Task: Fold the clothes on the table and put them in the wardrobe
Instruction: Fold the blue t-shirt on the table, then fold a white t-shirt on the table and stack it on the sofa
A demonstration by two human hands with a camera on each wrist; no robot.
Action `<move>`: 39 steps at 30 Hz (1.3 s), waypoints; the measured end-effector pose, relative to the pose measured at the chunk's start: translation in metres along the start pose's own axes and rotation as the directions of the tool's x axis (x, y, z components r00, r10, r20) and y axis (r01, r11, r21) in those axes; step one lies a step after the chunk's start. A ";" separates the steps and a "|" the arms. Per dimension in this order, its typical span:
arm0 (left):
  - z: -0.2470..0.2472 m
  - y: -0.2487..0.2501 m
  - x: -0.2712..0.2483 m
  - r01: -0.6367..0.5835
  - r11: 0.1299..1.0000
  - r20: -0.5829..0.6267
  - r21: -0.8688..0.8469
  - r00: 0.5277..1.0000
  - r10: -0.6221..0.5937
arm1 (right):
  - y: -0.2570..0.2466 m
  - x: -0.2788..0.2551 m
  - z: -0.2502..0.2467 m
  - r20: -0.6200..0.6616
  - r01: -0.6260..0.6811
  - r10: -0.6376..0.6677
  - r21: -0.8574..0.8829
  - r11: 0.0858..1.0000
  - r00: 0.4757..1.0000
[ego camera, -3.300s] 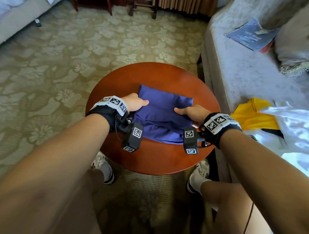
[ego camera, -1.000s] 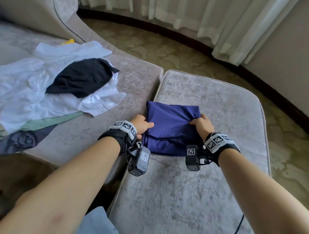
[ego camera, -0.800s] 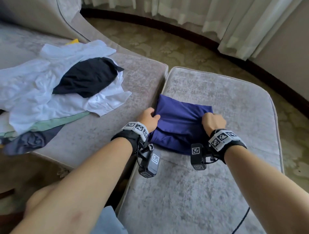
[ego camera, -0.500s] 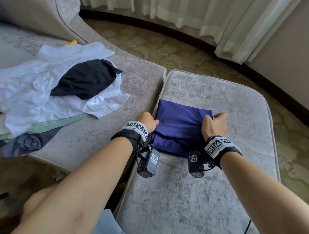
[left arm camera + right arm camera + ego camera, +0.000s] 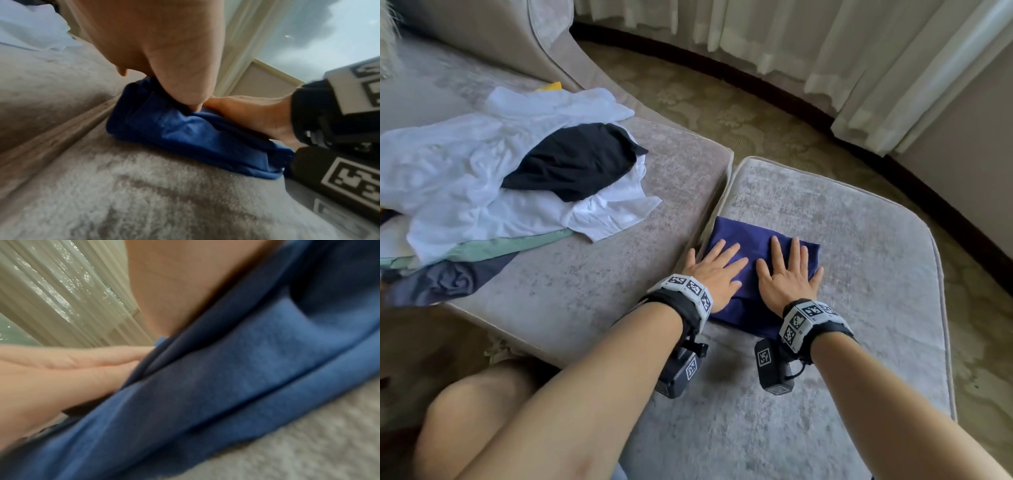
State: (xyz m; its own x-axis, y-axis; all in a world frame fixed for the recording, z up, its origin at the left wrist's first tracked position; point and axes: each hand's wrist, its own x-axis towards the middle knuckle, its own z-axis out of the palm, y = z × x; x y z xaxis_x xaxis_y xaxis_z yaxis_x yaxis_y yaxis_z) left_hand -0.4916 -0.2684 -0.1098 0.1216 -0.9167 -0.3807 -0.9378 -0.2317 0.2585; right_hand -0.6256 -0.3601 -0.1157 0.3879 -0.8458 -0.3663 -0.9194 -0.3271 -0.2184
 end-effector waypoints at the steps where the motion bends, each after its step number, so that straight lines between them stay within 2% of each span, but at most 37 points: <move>1: 0.002 -0.001 -0.001 0.012 1.000 0.018 -0.010 1.000 -0.012 | -0.001 -0.001 -0.002 0.004 -0.008 0.008 0.001 1.000 1.000; 2: 0.002 -0.003 0.000 0.008 1.000 0.011 -0.021 1.000 -0.007 | -0.004 -0.002 -0.004 -0.003 -0.017 0.017 0.010 1.000 1.000; 4: -0.007 -0.008 -0.001 -0.008 0.995 -0.086 -0.104 0.996 -0.001 | -0.010 -0.005 -0.008 -0.046 -0.040 0.043 0.060 0.997 0.998; 7: -0.032 -0.029 -0.006 0.031 0.942 -0.294 -0.334 0.946 -0.136 | -0.033 -0.007 -0.013 -0.148 -0.030 0.050 0.133 0.991 0.988; 12: -0.069 -0.101 -0.037 0.219 0.858 -0.308 -0.464 0.868 -0.388 | -0.111 -0.004 -0.025 -0.221 0.127 -0.081 0.202 0.971 0.972; 17: -0.088 -0.195 -0.090 0.382 0.733 -0.295 -0.562 0.736 -0.610 | -0.211 0.001 -0.021 -0.143 0.258 -0.230 0.224 0.940 0.963; 21: -0.092 -0.266 -0.136 0.478 0.638 -0.274 -0.603 0.627 -0.729 | -0.288 0.001 0.004 -0.012 0.263 -0.273 0.308 0.914 0.962; 25: -0.096 -0.312 -0.160 0.519 0.568 -0.265 -0.639 0.545 -0.796 | -0.359 -0.006 0.034 0.078 0.268 -0.319 0.381 0.885 0.944; 28: -0.105 -0.337 -0.164 0.490 0.567 -0.374 -0.663 0.439 -0.817 | -0.410 -0.006 0.046 0.006 0.314 -0.351 0.430 0.846 0.936; 29: -0.109 -0.344 -0.164 0.486 0.583 -0.408 -0.651 0.423 -0.809 | -0.426 -0.004 0.048 -0.035 0.336 -0.360 0.455 0.825 0.932; 30: -0.111 -0.351 -0.165 0.500 0.589 -0.398 -0.635 0.443 -0.804 | -0.441 -0.002 0.049 -0.039 0.347 -0.377 0.487 0.802 0.925; 31: -0.110 -0.359 -0.166 0.521 0.590 -0.348 -0.617 0.491 -0.799 | -0.454 0.001 0.053 0.017 0.329 -0.398 0.531 0.781 0.917; 33: -0.104 -0.376 -0.164 0.555 0.585 -0.214 -0.591 0.592 -0.777 | -0.475 0.004 0.061 0.239 0.196 -0.430 0.633 0.749 0.870; 34: -0.100 -0.384 -0.165 0.552 0.576 -0.179 -0.602 0.610 -0.772 | -0.481 0.004 0.065 0.343 0.093 -0.432 0.683 0.724 0.834; 35: -0.095 -0.389 -0.166 0.532 0.567 -0.193 -0.628 0.600 -0.776 | -0.484 0.006 0.069 0.393 0.012 -0.428 0.725 0.689 0.814; 36: -0.093 -0.393 -0.169 0.504 0.553 -0.230 -0.663 0.566 -0.792 | -0.485 0.006 0.070 0.396 -0.031 -0.418 0.755 0.655 0.818; 37: -0.095 -0.396 -0.172 0.465 0.537 -0.269 -0.704 0.525 -0.808 | -0.484 0.008 0.071 0.375 -0.052 -0.396 0.778 0.627 0.838; 39: -0.106 -0.397 -0.183 0.359 0.440 -0.275 -0.823 0.426 -0.862 | -0.481 0.010 0.069 0.341 -0.093 -0.329 0.805 0.585 0.881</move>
State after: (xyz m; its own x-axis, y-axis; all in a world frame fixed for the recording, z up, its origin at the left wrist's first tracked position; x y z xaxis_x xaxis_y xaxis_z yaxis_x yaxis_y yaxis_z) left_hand -0.1067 -0.0436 -0.0488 0.9494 -0.2807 -0.1410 -0.1016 -0.6992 0.7077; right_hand -0.1749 -0.1817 -0.0763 0.6665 -0.4935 -0.5587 -0.5219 0.2263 -0.8225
